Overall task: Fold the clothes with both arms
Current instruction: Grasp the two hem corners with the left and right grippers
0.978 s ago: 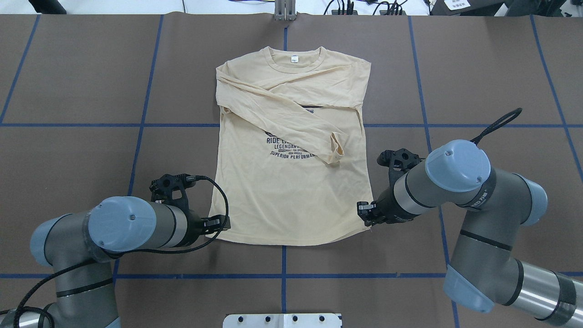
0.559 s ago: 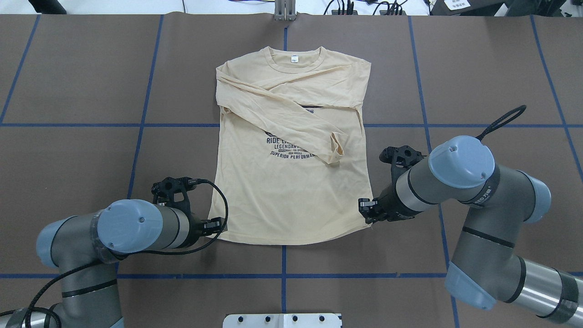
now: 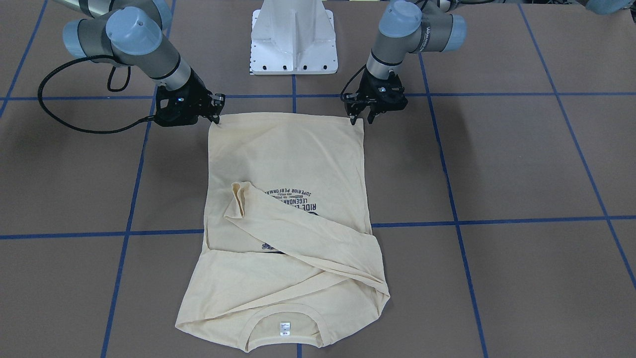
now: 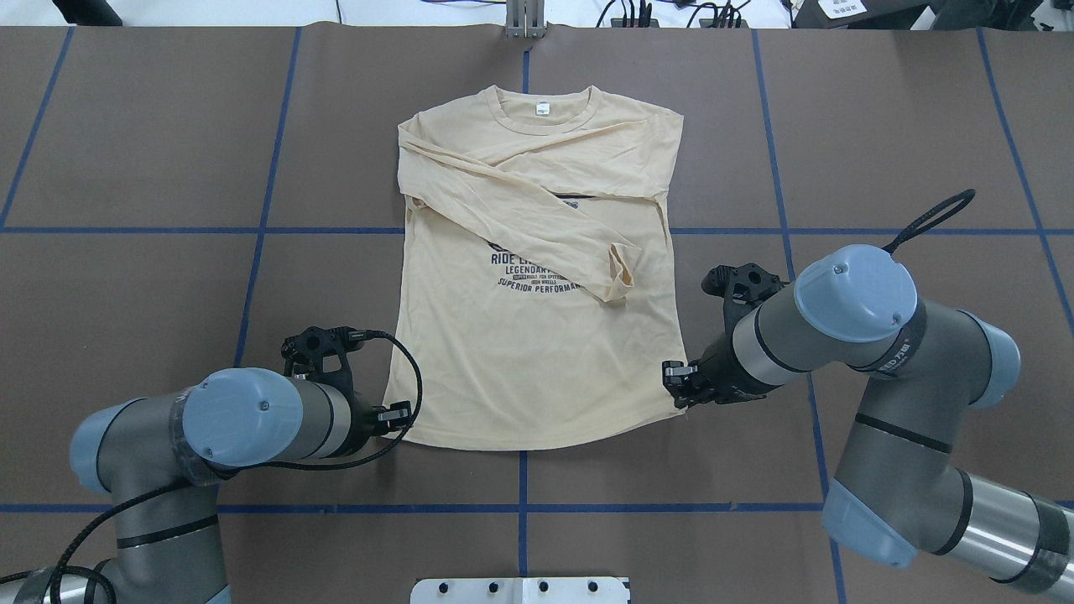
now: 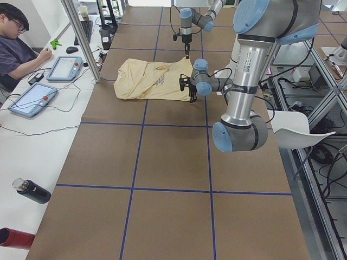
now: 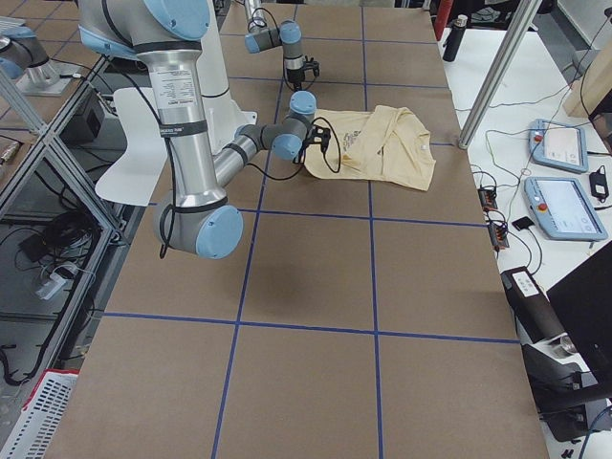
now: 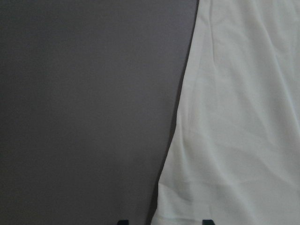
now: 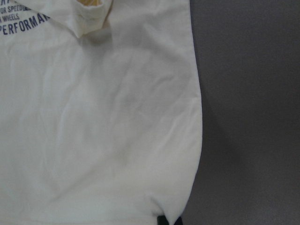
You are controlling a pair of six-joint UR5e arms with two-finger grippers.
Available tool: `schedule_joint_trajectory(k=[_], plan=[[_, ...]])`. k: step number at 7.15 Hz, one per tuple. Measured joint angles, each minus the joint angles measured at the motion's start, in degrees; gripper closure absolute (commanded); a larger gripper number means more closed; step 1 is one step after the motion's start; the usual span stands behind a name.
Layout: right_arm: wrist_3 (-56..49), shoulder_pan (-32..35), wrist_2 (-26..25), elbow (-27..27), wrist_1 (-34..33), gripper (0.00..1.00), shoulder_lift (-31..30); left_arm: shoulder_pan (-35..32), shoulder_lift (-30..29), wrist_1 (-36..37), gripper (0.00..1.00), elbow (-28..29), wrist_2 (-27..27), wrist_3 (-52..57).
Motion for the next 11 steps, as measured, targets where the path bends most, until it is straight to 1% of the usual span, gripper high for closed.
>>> schedule_joint_trajectory(k=[2,3,4,5,8,9,11], plan=[[-0.02,0.17,0.0,0.0,0.0,1.0,-0.03,0.31,-0.23,0.0,0.67,0.5,0.08,0.01],[-0.04,0.28,0.11,0.01,0.0,1.0,-0.06,0.4,-0.37,0.0,0.8,0.58,0.09,0.01],[-0.02,0.44,0.41,0.01,0.0,1.0,-0.08,0.42,-0.43,0.0,0.98,0.59,0.09,0.0],[-0.03,0.56,0.65,0.01,0.0,1.0,-0.11,0.45,-0.49,0.0,1.0,0.54,0.09,0.01],[-0.07,0.76,1.05,0.01,0.0,1.0,-0.16,0.23,-0.64,0.06,1.0,-0.07,-0.08,0.0],[-0.02,0.87,1.49,0.06,0.0,1.0,-0.16,-0.07,-0.62,0.1,1.0,-1.05,-0.25,0.01],[0.07,1.3,2.56,1.19,-0.04,1.0,-1.14,-0.7,0.25,0.58,1.0,-4.84,-0.47,0.0]])
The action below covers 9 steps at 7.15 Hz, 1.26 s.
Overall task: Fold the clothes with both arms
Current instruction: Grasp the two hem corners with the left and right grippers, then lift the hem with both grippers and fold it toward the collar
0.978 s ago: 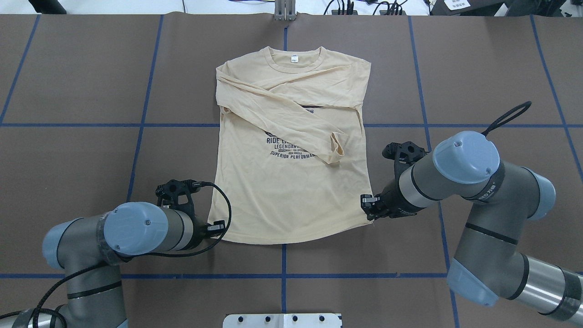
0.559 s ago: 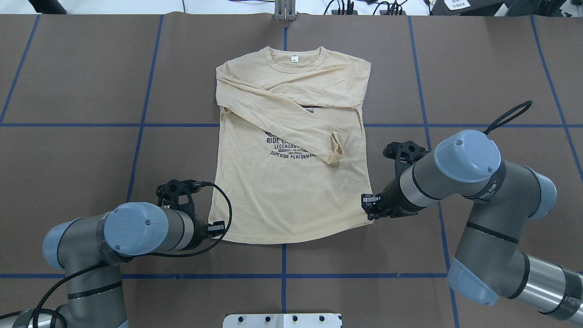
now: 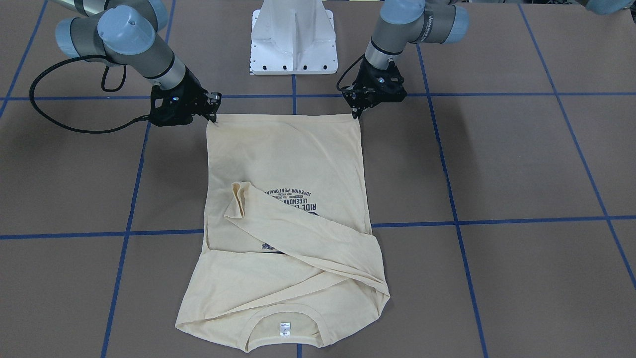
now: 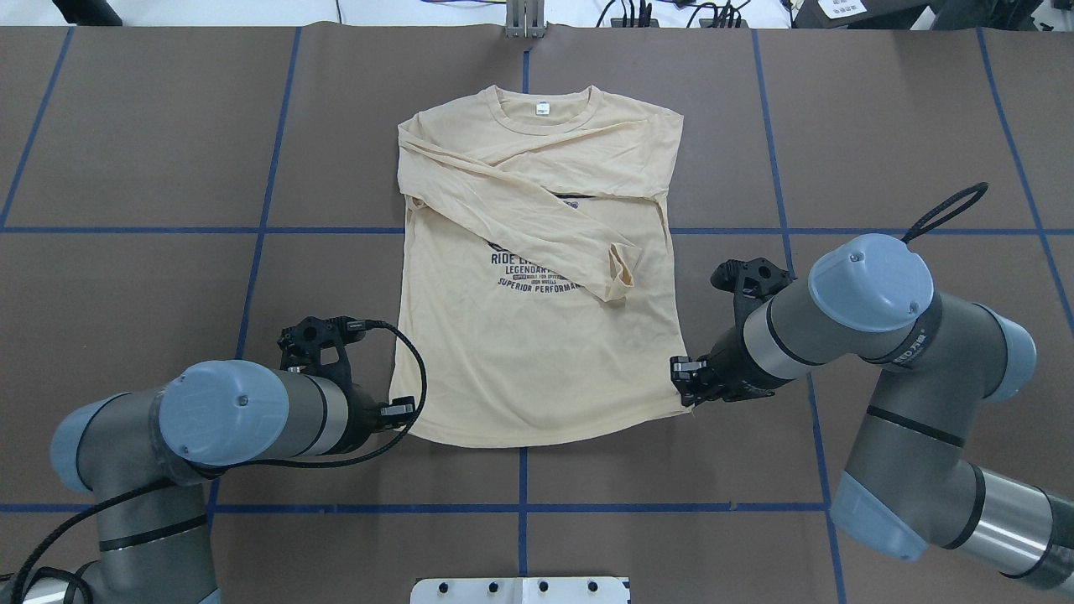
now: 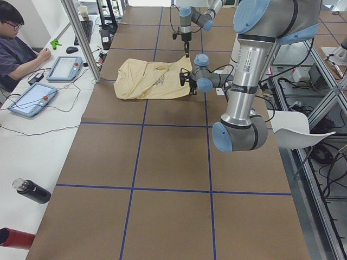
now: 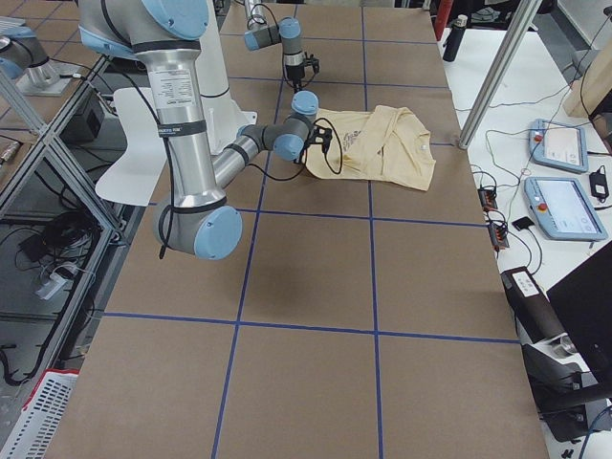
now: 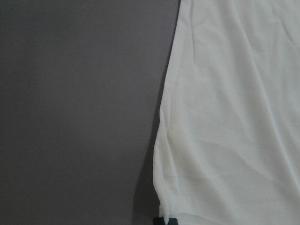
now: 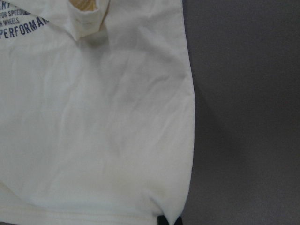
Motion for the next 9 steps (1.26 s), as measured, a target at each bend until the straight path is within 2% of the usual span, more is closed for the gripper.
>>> schedule_joint_trajectory(k=[3,5,7,9], plan=[[0.06,0.61,3.44,4.69,-0.08,1.0,-5.29,0.33,2.87,1.5,1.0,-6.52,-0.19,-0.02],[1.19,0.6,9.93,6.83,-0.09,1.0,-8.31,3.1,6.29,1.61,1.0,-11.8,-0.45,-0.47],[2.44,0.54,16.09,7.7,0.02,1.0,-9.04,7.25,7.65,1.6,1.0,-14.0,-0.6,-0.73],[2.48,2.6,17.82,7.66,0.13,1.0,-8.24,8.44,6.89,1.54,1.0,-15.2,-0.87,-0.78]])
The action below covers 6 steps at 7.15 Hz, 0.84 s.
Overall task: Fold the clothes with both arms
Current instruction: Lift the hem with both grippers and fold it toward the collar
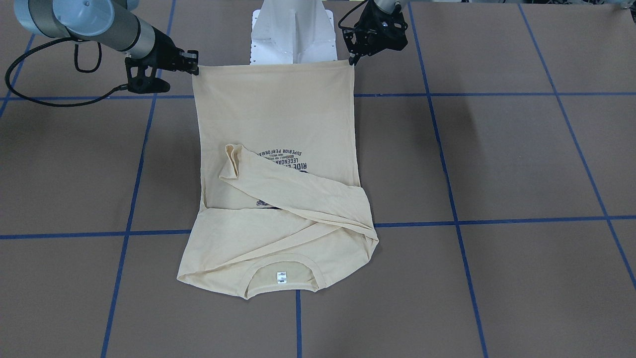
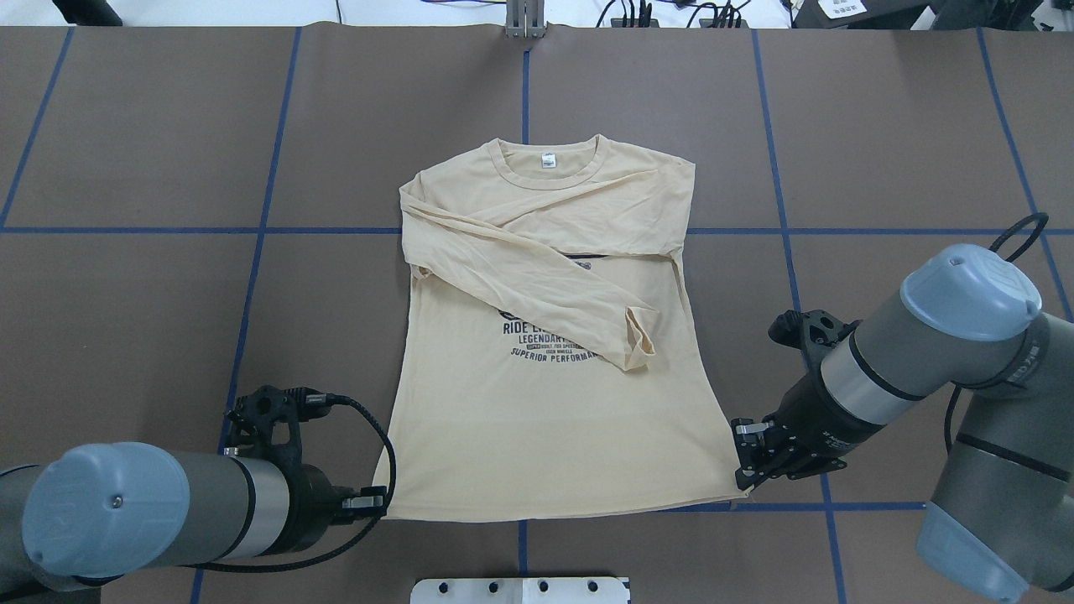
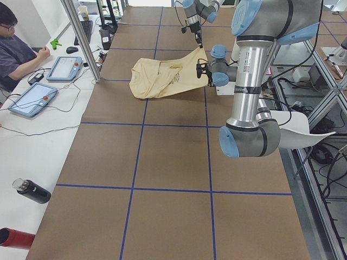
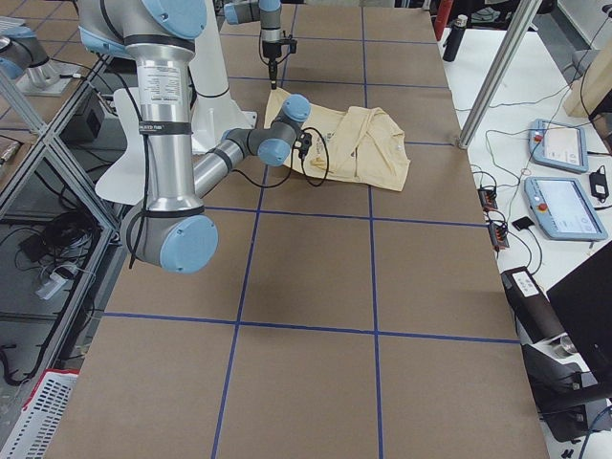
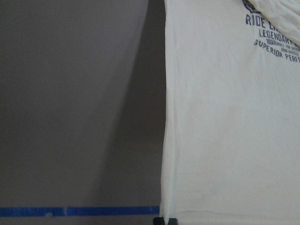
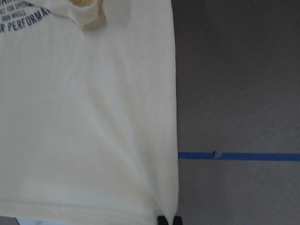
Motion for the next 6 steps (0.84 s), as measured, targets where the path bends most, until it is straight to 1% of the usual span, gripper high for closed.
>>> schedule_joint_trajectory(k=[1,2,3,4,5,6], plan=[[-0.23,3.04,0.08,-0.68,0.03,1.0,1.29,-1.55,-1.03,0.01,1.0,-0.73,-0.78,0.05],[-0.4,6.1,0.08,-1.86,0.01,1.0,3.11,-5.75,-2.24,0.05,1.0,-0.93,-2.76,0.35],[-0.54,8.6,-0.05,-3.94,0.0,1.0,5.75,-11.89,-3.82,0.09,1.0,-0.59,-6.2,1.6],[-0.59,10.69,-0.17,-6.78,-0.03,1.0,9.08,-18.16,-6.36,0.44,1.0,0.73,-10.04,3.81],[-0.63,12.87,-0.25,-10.04,-0.06,1.0,12.6,-23.87,-10.25,1.26,1.0,3.74,-13.45,6.11],[-0.78,15.19,-0.28,-13.44,-0.08,1.0,15.92,-27.96,-13.9,1.9,1.0,7.89,-15.43,8.32]])
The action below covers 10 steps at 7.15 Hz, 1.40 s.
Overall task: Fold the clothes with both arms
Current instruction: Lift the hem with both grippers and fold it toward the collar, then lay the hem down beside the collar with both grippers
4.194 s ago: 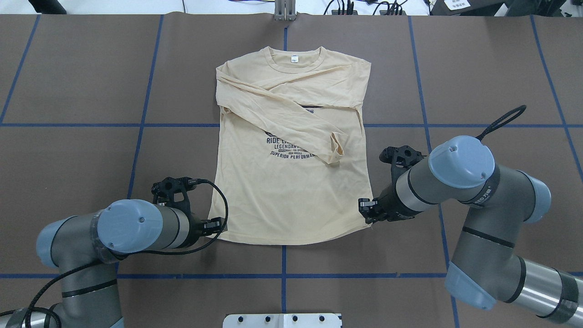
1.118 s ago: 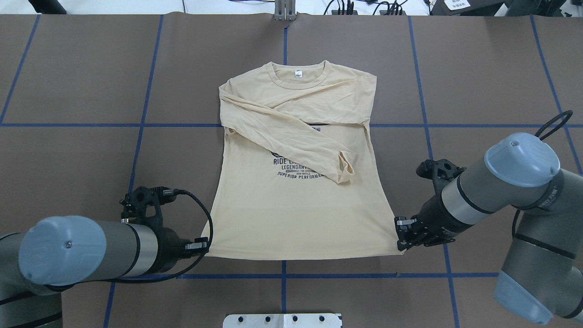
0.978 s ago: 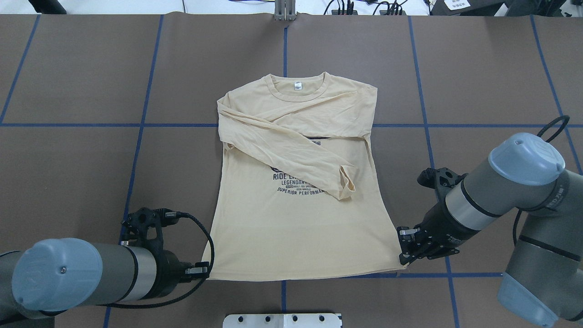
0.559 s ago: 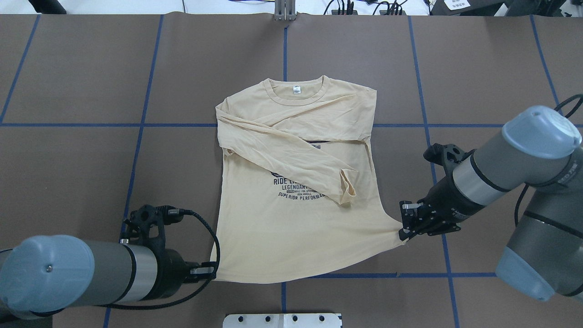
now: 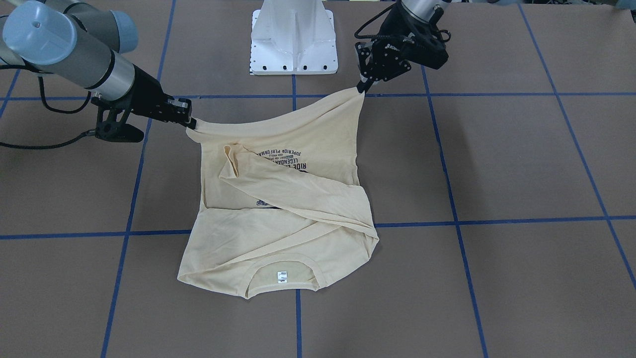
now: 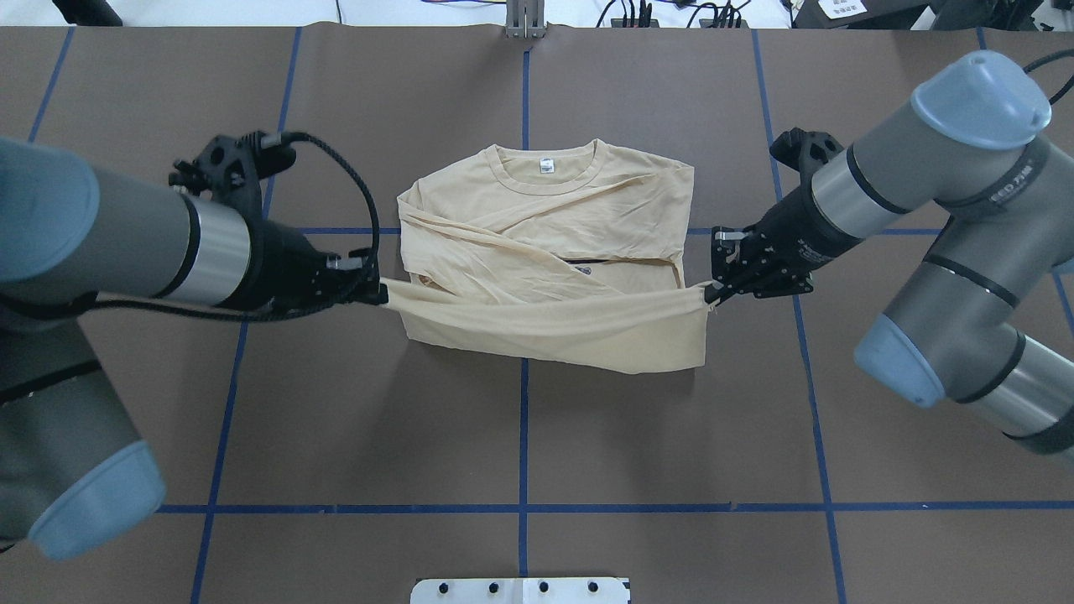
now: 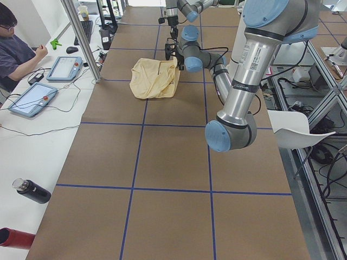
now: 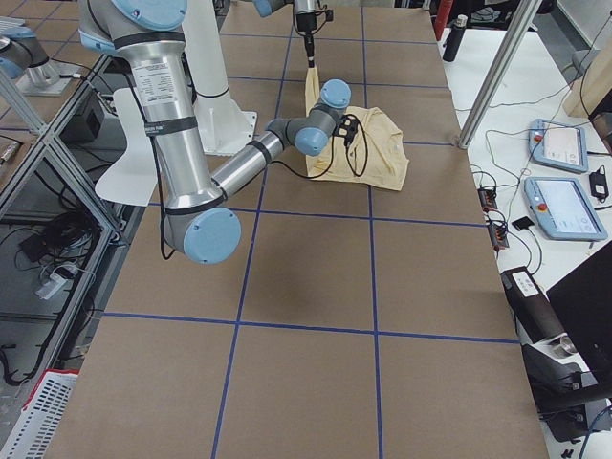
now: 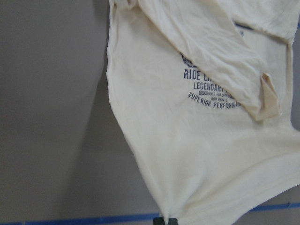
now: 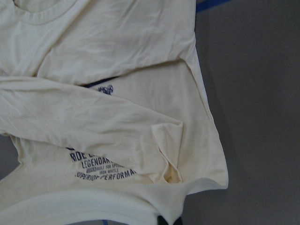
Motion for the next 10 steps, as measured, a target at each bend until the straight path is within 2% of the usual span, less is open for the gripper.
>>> schedule_joint_trajectory(k=[2,4,7,10], plan=[[-2.32,4.79,-0.05,-8.15,-0.01,1.0,6.31,-3.89,-3.82,-0.69,1.0,8.82,-0.87,5.1],[-5.14,7.14,-1.62,-14.9,0.04,1.0,9.97,-6.64,-5.63,-4.72,1.0,16.61,-0.9,7.96],[-5.73,7.08,-4.67,-23.98,0.1,1.0,16.66,-7.48,-8.29,-13.8,1.0,28.0,-0.73,8.1],[-5.83,6.37,-6.35,-30.9,0.1,1.0,21.16,-7.43,-11.24,-18.1,1.0,34.74,-0.64,7.63]])
